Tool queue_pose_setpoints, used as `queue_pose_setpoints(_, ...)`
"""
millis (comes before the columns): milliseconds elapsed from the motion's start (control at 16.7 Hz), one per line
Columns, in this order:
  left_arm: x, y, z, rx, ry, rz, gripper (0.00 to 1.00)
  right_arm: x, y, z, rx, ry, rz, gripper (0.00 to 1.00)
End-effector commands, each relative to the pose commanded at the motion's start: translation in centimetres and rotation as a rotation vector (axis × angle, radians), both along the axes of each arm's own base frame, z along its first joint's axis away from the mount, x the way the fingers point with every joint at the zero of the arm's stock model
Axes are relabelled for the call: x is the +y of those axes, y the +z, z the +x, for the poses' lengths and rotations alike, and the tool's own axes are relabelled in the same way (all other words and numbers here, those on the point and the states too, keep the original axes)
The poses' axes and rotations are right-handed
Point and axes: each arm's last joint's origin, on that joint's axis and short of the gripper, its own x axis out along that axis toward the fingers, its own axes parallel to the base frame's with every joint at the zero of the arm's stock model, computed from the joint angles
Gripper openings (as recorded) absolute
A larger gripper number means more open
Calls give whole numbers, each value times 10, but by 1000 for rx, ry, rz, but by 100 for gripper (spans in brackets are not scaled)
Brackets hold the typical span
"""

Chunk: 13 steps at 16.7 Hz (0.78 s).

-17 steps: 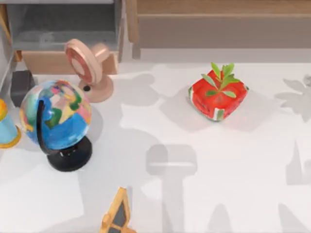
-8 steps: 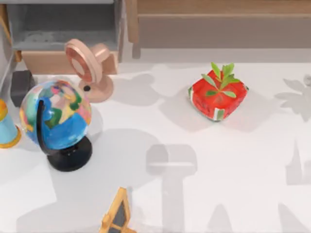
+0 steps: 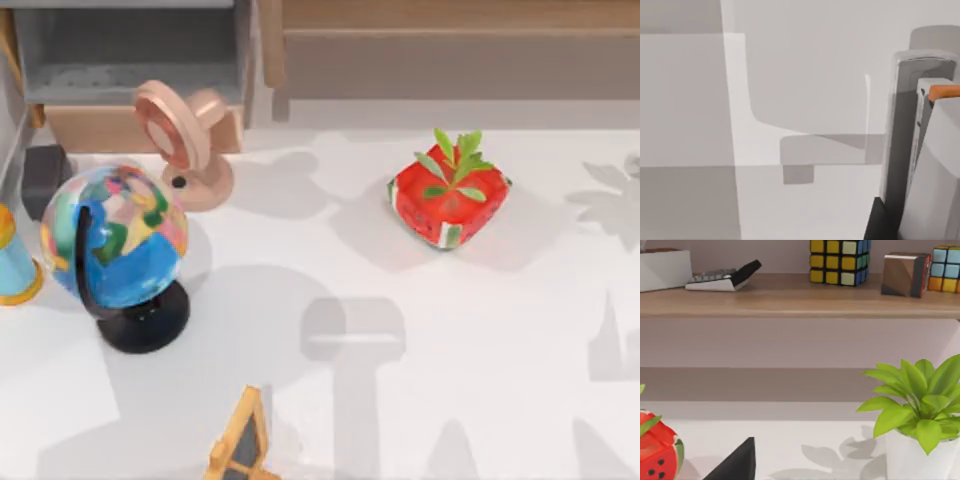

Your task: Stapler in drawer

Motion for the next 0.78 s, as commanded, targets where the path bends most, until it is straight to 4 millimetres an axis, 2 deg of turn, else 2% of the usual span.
queue_pose_setpoints(360,0,-4,-1,6,1,-2,0,0,0,0,0,0,0,100)
queue_pose_setpoints(780,0,-4,-1,6,1,-2,53,0,0,0,0,0,0,100)
